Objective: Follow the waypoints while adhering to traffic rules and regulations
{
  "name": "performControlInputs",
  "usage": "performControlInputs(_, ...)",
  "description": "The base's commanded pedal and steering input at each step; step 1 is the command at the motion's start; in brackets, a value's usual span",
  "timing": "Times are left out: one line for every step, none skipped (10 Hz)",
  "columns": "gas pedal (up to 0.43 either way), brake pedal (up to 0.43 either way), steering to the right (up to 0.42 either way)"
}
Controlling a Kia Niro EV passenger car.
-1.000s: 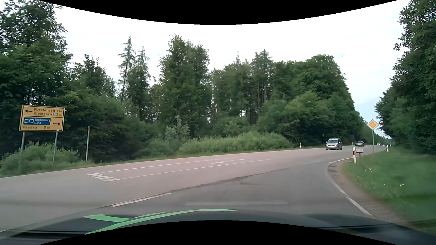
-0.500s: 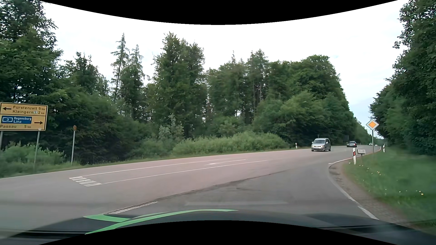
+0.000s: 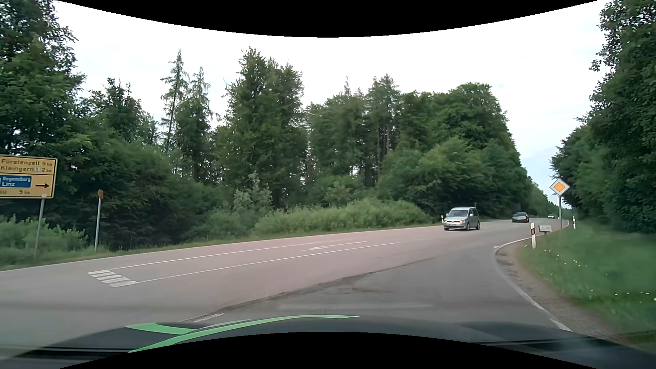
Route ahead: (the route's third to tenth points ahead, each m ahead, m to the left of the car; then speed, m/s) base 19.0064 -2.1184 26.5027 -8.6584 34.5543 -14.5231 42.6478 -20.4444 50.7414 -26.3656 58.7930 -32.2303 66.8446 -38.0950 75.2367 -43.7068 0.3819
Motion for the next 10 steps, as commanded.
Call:
performControlInputs(0.0,0.195,0.149)
performControlInputs(0.0,0.195,0.149)
performControlInputs(0.0,0.195,0.15)
performControlInputs(0.0,0.195,0.15)
performControlInputs(0.0,0.195,0.15)
performControlInputs(0.0,0.195,0.151)
performControlInputs(0.0,0.195,0.153)
performControlInputs(0.0,0.201,0.153)
performControlInputs(0.0,0.207,0.154)
performControlInputs(0.0,0.213,0.154)
